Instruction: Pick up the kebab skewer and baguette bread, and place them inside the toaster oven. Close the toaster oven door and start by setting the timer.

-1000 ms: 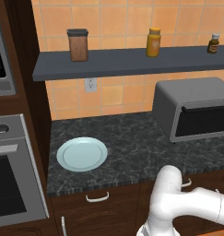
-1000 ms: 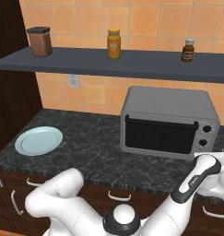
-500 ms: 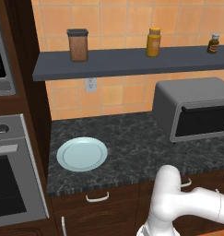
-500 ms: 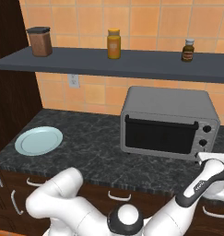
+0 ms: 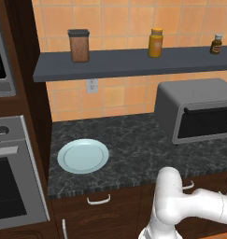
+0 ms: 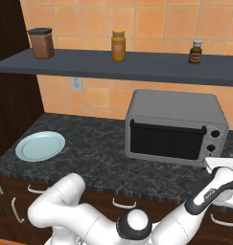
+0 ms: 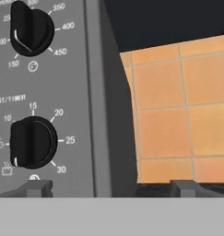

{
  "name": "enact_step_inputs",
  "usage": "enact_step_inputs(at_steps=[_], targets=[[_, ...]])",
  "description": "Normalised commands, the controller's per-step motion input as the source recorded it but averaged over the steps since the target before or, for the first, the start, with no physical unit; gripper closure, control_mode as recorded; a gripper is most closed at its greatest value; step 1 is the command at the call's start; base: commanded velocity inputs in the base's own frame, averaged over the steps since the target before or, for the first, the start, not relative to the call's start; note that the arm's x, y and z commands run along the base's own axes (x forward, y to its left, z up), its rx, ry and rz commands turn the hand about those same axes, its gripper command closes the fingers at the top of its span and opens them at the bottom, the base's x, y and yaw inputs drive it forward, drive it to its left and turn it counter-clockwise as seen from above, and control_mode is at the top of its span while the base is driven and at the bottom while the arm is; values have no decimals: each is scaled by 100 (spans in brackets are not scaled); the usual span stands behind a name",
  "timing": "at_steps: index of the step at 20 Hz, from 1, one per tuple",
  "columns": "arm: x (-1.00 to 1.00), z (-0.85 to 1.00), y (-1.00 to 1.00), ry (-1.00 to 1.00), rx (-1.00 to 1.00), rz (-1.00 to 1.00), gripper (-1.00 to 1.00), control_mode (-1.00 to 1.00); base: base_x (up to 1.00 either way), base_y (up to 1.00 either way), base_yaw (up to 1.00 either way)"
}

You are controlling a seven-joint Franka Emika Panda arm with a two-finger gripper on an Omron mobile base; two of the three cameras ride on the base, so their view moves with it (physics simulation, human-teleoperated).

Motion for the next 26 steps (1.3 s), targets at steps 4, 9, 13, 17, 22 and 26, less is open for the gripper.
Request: enact_step_inputs(at_steps=[4,9,13,17,22,26], targets=[[2,0,0,-9,4,4,-100,-100,0,0,0],[-7,22,0,0,12,-1,-100,-100,0,0,0],[-28,53,1,0,9,-7,-100,-100,0,0,0],[-34,29,7,8,15,-13,-100,-100,0,0,0],[-38,27,18,12,32,-16,-100,-100,0,0,0],[-24,39,34,14,37,-16,-100,-100,0,0,0]])
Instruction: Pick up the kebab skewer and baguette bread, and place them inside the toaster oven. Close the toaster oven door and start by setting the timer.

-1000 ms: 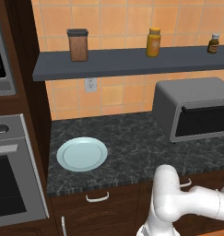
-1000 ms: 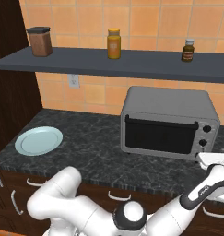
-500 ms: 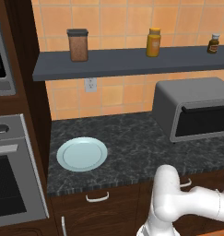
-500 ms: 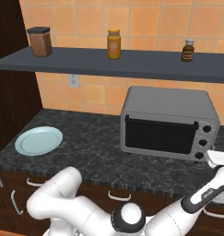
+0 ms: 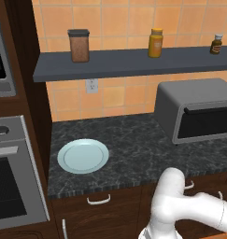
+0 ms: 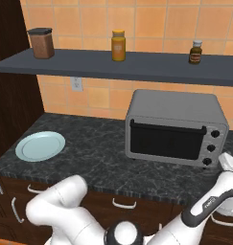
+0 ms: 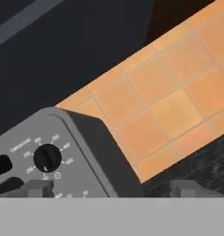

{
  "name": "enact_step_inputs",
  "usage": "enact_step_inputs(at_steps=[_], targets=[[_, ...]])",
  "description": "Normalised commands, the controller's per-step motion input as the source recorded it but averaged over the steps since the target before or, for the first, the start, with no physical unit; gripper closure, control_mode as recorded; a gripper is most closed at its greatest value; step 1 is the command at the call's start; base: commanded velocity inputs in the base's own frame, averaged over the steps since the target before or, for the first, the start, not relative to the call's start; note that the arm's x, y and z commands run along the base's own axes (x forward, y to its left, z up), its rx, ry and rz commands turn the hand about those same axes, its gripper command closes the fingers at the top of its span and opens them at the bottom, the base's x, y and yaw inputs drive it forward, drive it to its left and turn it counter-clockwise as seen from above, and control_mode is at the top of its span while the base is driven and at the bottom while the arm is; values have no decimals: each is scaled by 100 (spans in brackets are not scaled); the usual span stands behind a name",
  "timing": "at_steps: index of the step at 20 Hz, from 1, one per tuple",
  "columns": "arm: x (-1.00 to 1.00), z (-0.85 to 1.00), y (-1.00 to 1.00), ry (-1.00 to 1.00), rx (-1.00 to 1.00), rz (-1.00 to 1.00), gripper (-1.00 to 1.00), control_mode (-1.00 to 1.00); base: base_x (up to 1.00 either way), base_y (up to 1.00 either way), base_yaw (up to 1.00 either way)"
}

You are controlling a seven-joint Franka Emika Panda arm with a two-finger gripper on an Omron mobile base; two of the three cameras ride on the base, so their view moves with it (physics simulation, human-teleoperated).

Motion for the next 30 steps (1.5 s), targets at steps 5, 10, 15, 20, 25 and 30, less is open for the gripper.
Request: enact_step_inputs(at_steps=[5,10,15,20,25,30], targets=[[-25,6,42,15,32,-5,-100,-100,0,0,0],[-44,5,5,-3,41,2,-100,-100,0,0,0],[-7,13,41,4,46,0,-100,-100,0,0,0],[10,6,20,14,42,-1,-100,-100,0,0,0],[3,1,17,20,46,-10,-100,-100,0,0,0],[0,0,3,10,51,-3,-100,-100,0,0,0]])
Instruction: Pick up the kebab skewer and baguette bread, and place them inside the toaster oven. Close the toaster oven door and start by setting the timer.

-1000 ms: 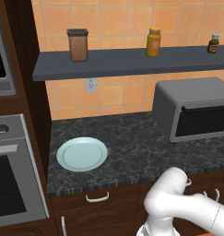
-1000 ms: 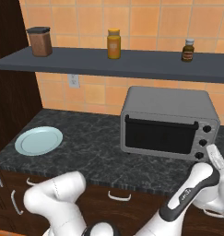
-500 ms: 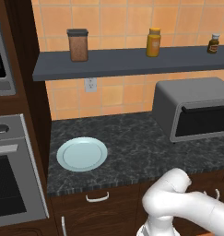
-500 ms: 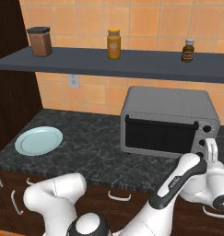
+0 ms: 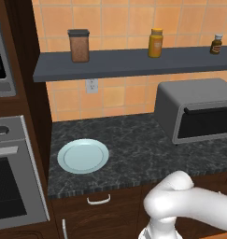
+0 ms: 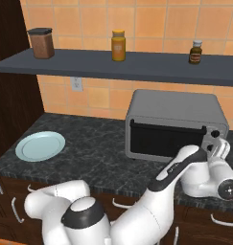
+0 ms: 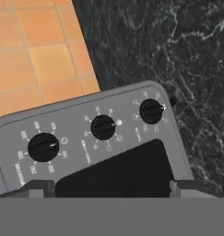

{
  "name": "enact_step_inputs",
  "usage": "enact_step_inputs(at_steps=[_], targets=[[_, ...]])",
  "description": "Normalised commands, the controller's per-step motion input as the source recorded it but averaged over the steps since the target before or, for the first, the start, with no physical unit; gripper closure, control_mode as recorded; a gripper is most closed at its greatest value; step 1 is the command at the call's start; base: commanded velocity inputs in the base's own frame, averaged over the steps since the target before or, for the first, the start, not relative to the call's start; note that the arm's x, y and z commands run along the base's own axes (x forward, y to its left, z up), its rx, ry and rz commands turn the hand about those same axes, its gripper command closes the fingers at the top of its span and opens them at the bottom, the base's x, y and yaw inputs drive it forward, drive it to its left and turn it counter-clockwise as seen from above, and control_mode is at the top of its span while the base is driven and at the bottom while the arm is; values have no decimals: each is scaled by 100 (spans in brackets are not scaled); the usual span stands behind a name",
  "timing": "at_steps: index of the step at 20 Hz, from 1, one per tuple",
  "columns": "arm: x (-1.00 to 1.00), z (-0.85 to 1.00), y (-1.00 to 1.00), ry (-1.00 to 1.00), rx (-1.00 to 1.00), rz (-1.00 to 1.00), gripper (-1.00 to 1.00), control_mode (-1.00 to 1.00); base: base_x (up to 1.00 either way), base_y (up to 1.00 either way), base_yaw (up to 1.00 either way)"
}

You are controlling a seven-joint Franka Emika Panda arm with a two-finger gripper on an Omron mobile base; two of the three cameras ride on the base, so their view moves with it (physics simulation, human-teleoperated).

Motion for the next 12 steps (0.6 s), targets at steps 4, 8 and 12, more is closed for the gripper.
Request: enact_step_inputs(at_steps=[4,8,12], targets=[[-3,0,0,0,38,0,-100,-100,0,0,0],[-3,-8,0,0,40,0,-100,-100,0,0,0],[0,-7,9,-6,34,0,-100,-100,0,0,0]])
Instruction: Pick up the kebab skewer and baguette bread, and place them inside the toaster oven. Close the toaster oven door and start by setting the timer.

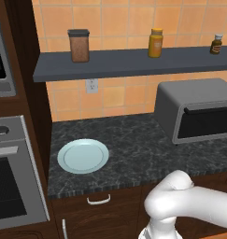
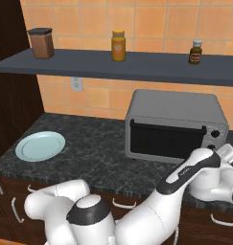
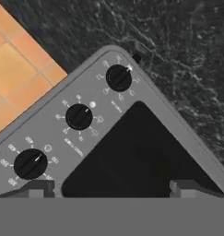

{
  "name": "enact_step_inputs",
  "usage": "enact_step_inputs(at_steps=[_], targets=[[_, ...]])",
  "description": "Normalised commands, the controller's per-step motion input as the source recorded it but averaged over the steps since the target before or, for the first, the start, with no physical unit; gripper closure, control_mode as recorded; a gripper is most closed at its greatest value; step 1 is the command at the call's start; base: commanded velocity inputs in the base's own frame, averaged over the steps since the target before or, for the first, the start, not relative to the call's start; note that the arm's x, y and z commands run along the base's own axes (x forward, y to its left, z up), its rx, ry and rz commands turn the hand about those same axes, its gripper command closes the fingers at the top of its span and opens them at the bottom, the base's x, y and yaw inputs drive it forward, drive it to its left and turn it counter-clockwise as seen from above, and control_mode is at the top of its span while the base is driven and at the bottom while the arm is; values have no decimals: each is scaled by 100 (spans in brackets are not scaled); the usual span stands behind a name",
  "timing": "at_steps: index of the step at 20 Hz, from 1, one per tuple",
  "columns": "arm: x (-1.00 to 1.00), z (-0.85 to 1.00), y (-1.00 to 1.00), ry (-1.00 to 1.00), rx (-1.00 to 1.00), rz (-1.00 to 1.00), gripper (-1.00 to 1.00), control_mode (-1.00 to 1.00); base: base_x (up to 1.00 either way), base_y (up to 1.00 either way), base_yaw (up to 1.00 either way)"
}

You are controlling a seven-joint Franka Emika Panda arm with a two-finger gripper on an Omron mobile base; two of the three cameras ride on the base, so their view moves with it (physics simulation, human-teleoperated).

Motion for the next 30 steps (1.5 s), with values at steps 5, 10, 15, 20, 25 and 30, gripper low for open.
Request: enact_step_inputs(at_steps=[5,10,15,20,25,30], targets=[[0,0,5,-15,29,0,-100,-100,0,0,0],[13,-16,32,-18,21,-4,-100,-100,0,0,0],[22,0,13,-9,9,-7,-100,-100,0,0,0],[17,0,0,-3,4,-8,-100,-100,0,0,0],[16,0,-4,-2,3,-7,-100,-100,0,0,0],[13,0,-23,-1,9,-7,-100,-100,0,0,0]])
